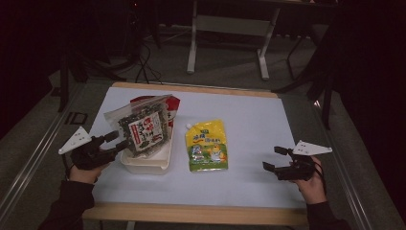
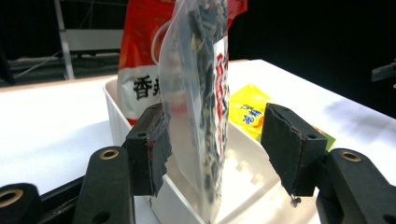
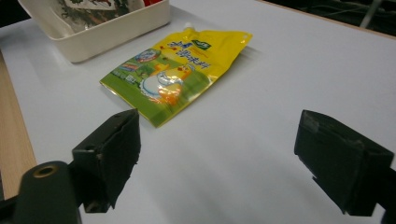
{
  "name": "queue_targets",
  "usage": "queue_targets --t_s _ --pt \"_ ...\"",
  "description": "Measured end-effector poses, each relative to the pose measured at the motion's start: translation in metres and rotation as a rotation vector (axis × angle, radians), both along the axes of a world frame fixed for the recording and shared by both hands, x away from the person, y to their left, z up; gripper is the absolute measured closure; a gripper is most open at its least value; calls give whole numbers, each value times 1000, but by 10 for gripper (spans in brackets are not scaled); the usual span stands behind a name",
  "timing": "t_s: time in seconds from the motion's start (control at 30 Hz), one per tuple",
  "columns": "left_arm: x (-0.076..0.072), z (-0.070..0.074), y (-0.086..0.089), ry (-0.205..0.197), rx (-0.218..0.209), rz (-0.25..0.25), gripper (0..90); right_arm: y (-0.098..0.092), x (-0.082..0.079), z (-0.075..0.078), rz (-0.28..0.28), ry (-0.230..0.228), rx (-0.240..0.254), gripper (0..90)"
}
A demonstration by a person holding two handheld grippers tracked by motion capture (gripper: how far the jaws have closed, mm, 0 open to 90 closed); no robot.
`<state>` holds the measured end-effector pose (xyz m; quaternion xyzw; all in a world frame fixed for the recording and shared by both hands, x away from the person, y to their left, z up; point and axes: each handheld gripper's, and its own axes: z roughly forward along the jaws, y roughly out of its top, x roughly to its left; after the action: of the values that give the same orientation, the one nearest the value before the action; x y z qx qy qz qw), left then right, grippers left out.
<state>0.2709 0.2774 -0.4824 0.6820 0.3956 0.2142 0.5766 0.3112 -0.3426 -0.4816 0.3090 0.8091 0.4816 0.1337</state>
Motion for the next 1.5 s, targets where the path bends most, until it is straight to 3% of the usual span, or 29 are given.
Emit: queue_targets --t_s 0.13,0.23,0.43,0.57,0.77,0.9,1.07,1.17,1.23,1.33,1.5 --pt "-13 -4 -2 4 12 20 442 3 -1 0 12 -7 -12 137" --pt "-21 -7 -3 7 -5 16 443 4 -1 0 8 -8 -20 137" --pt "-30 -3 -17 -5 -9 -34 443 7 0 -1 11 -1 -21 128" --pt "-33 2 -35 0 -11 -107 421 6 0 0 0 -14 -14 125" --pt "-36 6 -76 13 38 -258 338 7 -1 0 -1 -7 -7 127" --pt "-34 6 -97 8 48 -310 325 11 -2 1 -9 -3 -35 102" --pt "-28 1 -116 24 53 -352 270 15 0 -2 -6 22 -30 103" --pt "-23 -3 -124 39 43 -390 177 18 0 -3 -5 26 -25 122" --pt "-20 -7 -128 57 9 -410 166 21 1 -2 -5 24 -33 130" --pt "-20 -15 -135 65 13 -395 131 26 1 -1 -6 -11 -71 167" --pt "-21 -23 -143 80 41 -381 65 35 6 -1 -16 5 -79 225"
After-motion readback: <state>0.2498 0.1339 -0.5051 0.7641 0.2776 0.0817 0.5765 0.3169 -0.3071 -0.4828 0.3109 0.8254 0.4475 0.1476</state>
